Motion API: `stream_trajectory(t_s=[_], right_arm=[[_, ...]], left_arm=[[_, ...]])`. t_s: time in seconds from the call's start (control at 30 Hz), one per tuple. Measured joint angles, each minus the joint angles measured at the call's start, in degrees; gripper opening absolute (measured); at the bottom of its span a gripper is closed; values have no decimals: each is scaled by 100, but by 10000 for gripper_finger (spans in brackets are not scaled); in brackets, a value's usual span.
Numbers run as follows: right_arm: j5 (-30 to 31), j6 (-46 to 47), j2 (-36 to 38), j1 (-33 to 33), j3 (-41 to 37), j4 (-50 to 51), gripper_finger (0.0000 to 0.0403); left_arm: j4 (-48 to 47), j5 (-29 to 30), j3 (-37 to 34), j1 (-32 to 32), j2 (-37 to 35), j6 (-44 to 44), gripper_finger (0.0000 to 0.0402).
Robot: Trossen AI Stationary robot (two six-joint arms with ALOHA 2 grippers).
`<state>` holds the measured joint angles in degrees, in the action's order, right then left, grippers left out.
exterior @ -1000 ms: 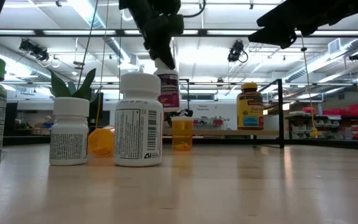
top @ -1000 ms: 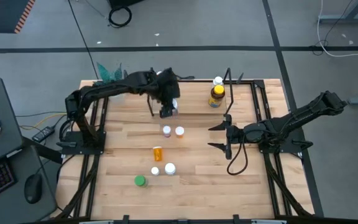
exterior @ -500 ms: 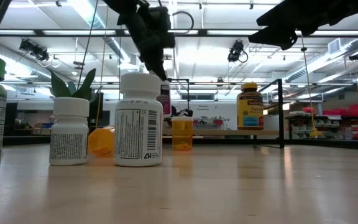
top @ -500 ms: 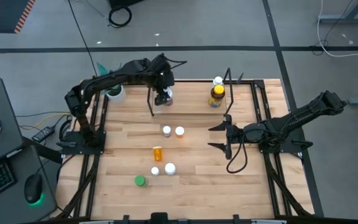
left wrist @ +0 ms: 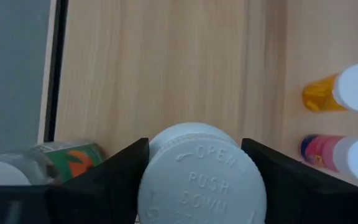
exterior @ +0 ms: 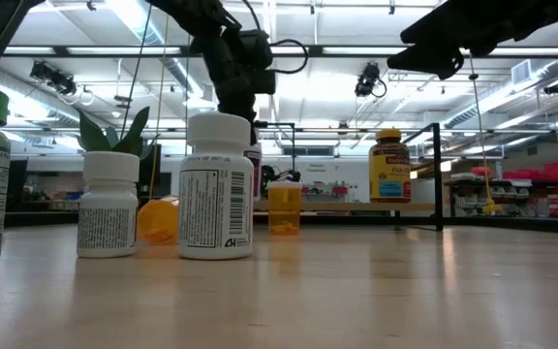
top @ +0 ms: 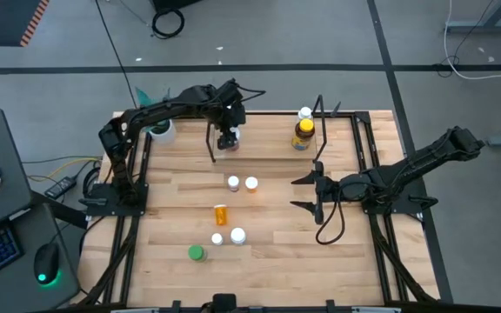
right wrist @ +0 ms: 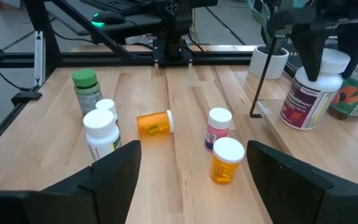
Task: Pick and place medicine bottles onto shelf by color
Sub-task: Put the white-purple pill bottle on the shelf
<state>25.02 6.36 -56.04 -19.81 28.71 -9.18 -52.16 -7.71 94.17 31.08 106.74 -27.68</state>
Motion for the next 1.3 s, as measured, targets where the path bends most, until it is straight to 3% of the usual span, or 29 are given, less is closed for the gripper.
stream_trajectory(t_s=[0.23,0.47,0.63,1.3], right_arm=[[1,-8,-17,0,0,-16,299],[2,-8,-17,0,0,-16,299],[0,-8,-17,0,0,-16,299],[0,-8,-17,0,0,-16,299]], left_arm=[[-69,500,2,-83,-13,-4,274],[-24,1242,2,-310,-13,-81,326],[-20,1372,2,-366,-24,-152,350],[151,2629,2,-595,-26,-1099,352]])
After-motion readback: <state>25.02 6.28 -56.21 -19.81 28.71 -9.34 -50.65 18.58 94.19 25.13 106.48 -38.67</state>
